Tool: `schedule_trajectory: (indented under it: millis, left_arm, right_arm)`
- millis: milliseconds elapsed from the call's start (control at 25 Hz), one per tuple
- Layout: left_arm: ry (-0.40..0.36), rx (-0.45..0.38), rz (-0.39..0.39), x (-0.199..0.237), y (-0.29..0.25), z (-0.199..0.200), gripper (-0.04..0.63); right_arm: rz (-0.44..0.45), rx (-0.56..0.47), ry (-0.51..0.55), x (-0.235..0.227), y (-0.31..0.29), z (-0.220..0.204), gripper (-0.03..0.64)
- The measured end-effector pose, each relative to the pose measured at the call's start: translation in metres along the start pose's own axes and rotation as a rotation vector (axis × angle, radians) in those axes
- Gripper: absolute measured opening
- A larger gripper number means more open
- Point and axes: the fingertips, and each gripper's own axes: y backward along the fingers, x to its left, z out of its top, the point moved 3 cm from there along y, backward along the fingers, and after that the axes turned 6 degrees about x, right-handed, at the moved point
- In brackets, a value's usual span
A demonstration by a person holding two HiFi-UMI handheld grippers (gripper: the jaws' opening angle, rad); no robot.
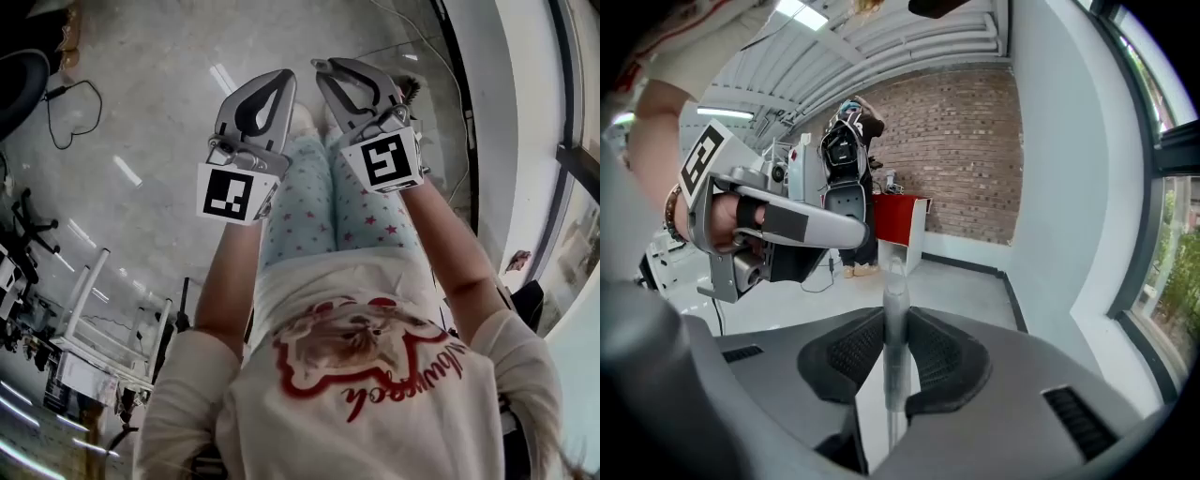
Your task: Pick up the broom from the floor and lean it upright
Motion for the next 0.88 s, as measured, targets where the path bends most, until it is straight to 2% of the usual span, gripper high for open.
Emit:
schedule_trajectory:
  millis: [240, 480, 880]
  left_arm:
    - [-0.007, -0.034, -0.116, -0.03, -0.003, 0.033, 0.018]
    - [-0.064, -0.039, -0.233, -0.053, -0.012, 0.061, 0.018]
    - [-0.162, -0.047, -0.418, -0.127, -0.04, 0.099, 0.018]
  right_arm:
    - [-0.102, -0.051, -0.001, -0.016, 0.045, 0.018, 0.097]
    - [-0.169, -0.113, -0.052, -0.035, 0.088, 0.024, 0.097]
    - [-0.18, -0.112, -0.025, -0.053, 0.191, 0.007, 0.094]
